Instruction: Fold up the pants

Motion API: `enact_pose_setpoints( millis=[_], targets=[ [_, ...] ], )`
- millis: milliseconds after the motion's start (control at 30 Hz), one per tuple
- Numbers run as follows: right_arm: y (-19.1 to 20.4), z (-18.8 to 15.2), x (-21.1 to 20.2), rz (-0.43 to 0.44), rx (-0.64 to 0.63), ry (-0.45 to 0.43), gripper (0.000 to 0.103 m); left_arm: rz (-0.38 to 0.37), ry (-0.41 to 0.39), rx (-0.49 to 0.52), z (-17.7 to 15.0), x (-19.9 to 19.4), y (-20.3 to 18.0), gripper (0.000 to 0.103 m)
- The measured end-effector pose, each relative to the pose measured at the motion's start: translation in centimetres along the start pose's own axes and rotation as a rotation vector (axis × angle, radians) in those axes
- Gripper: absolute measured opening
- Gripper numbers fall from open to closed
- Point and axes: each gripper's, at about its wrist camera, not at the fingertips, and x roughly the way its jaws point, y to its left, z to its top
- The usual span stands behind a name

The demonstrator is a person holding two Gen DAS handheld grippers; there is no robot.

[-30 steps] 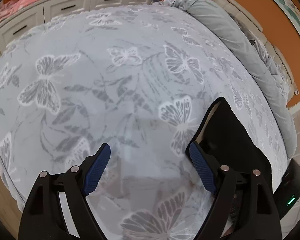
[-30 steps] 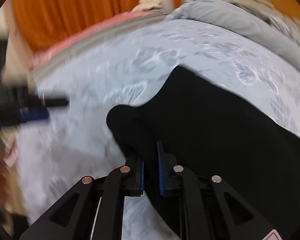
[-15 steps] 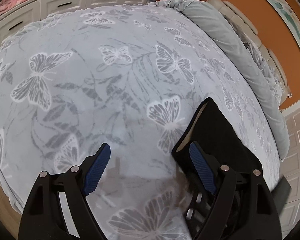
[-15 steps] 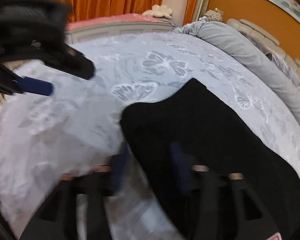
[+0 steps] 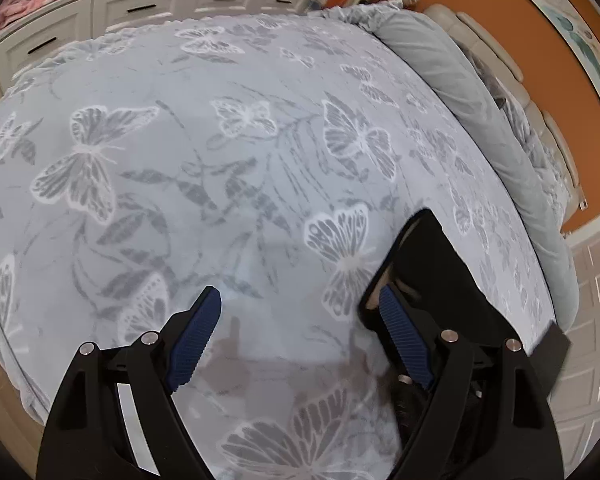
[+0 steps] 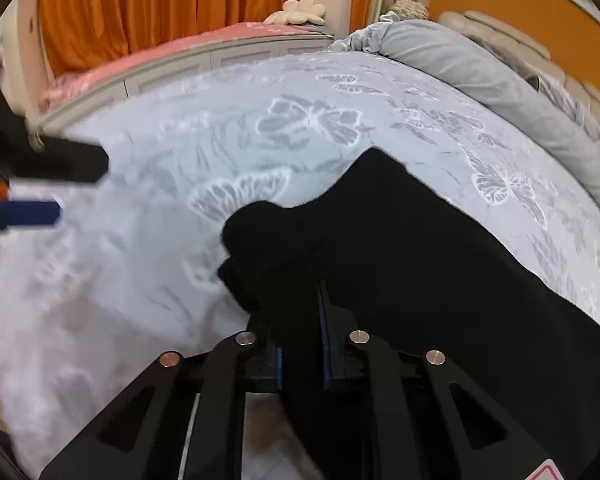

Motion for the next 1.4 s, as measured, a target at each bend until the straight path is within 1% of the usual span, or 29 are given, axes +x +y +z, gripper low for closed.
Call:
enact_pose_setpoints(
  millis=[100, 133, 167, 200, 233, 267, 300, 367, 400, 433, 500, 533, 567, 600, 633, 700, 767, 800, 867, 933, 1000, 1067, 1167, 1233, 1267, 1300, 1333, 1367, 1400],
  targets=[
    [0.8, -0.4, -3.1, 0.089, 0.001, -0.014, 0.012, 0.013, -0.065, -0.009, 0.4, -1.6, 0.4, 0.079],
    [1.1, -0.7, -3.4, 0.102, -0.007, -0.011, 0.013, 0.020, -0.084, -0.007, 0.5, -1.9, 0.4, 0.079],
    [1.2, -1.2, -2.7, 0.104, -0.011, 0.010, 0.016, 0.033, -0.106, -0.002, 0.7, -2.2, 0.3, 0.079],
    [1.4, -1.9, -0.8, 0.095, -0.029, 0.073, 0.020, 0.044, -0.115, 0.001, 0.7, -2.2, 0.1, 0.079],
    [1.6, -2.5, 0.1, 0.089, -0.046, 0.077, 0.022, 0.059, -0.115, 0.014, 0.6, -1.9, -0.3, 0.080],
    [1.8, -2.9, -0.5, 0.080, -0.059, 0.023, 0.028, 0.064, -0.105, 0.029, 0.5, -1.6, -0.7, 0.079],
    [1.9, -2.9, -1.4, 0.087, -0.071, 0.021, 0.037, 0.059, -0.092, 0.043, 0.3, -1.2, -1.1, 0.079],
    [1.0, -2.9, -3.9, 0.177, -0.050, 0.013, 0.037, 0.007, -0.050, 0.087, -0.4, -0.5, -2.4, 0.079],
    [-0.6, -3.1, -6.2, 0.204, -0.013, -0.024, 0.037, -0.030, -0.028, 0.109, -0.7, -0.2, -3.1, 0.079],
    [-2.0, -3.4, -7.6, 0.201, 0.015, -0.035, 0.037, -0.054, -0.013, 0.125, -1.0, 0.1, -3.7, 0.080],
    [-7.0, -4.1, -10.1, 0.159, 0.114, -0.022, 0.036, -0.097, 0.024, 0.148, -1.9, 0.8, -5.2, 0.082],
    [-9.6, -4.6, -11.0, 0.124, 0.170, -0.024, 0.035, -0.109, 0.043, 0.156, -2.4, 1.3, -6.0, 0.088],
    [-12.2, -5.1, -11.7, 0.076, 0.224, -0.025, 0.027, -0.112, 0.062, 0.164, -2.7, 1.9, -6.6, 0.091],
    [-15.4, -5.9, -12.0, 0.004, 0.289, -0.018, 0.007, -0.106, 0.088, 0.179, -3.1, 2.7, -7.5, 0.091],
    [-17.7, -6.4, -11.9, -0.042, 0.338, -0.003, 0.001, -0.089, 0.103, 0.188, -3.5, 3.4, -8.2, 0.091],
    [-21.8, -7.4, -10.6, -0.094, 0.431, 0.027, 0.001, -0.019, 0.132, 0.199, -4.5, 5.1, -9.4, 0.091],
    [-24.5, -7.9, -7.8, -0.113, 0.479, 0.090, 0.001, 0.047, 0.151, 0.205, -5.1, 6.3, -9.9, 0.091],
    [-25.7, -8.1, -6.0, -0.133, 0.504, 0.106, 0.001, 0.082, 0.141, 0.213, -5.3, 6.7, -10.2, 0.091],
    [-27.6, -8.4, -3.6, -0.116, 0.554, 0.080, 0.000, 0.140, 0.135, 0.232, -5.7, 7.4, -10.7, 0.091],
    [-28.9, -8.0, -3.0, -0.100, 0.606, 0.026, 0.000, 0.198, 0.144, 0.235, -5.8, 8.4, -10.8, 0.091],
    [-28.9, -7.4, -4.1, -0.071, 0.639, 0.018, 0.000, 0.220, 0.138, 0.213, -5.8, 8.5, -10.9, 0.091],
    [-28.5, -7.8, -6.1, -0.045, 0.598, 0.002, 0.002, 0.223, 0.092, 0.211, -5.6, 7.6, -11.3, 0.091],
    [-27.1, -11.0, -10.2, -0.093, 0.482, 0.036, 0.003, 0.221, -0.030, 0.311, -6.6, 5.2, -14.1, 0.091],
    [-28.6, -15.2, -11.5, -0.178, 0.464, 0.121, 0.003, 0.218, -0.073, 0.412, -8.3, 4.5, -16.6, 0.091],
    [-29.7, -17.1, -12.3, -0.225, 0.482, 0.149, 0.000, 0.216, -0.074, 0.457, -9.2, 4.5, -17.8, 0.091],
    [-31.5, -19.7, -14.6, -0.222, 0.567, 0.119, 0.000, 0.214, -0.072, 0.500, -10.2, 4.5, -18.7, 0.091],
    [-32.5, -20.9, -16.3, -0.226, 0.625, 0.104, 0.000, 0.205, -0.070, 0.555, -11.9, 4.4, -20.0, 0.091],
    [-33.6, -22.1, -18.3, -0.246, 0.680, 0.089, 0.003, 0.199, -0.069, 0.585, -12.7, 4.3, -20.6, 0.091],
    [-34.8, -23.4, -21.2, -0.281, 0.717, 0.042, 0.005, 0.190, -0.070, 0.618, -13.7, 4.1, -21.4, 0.091]
  ],
)
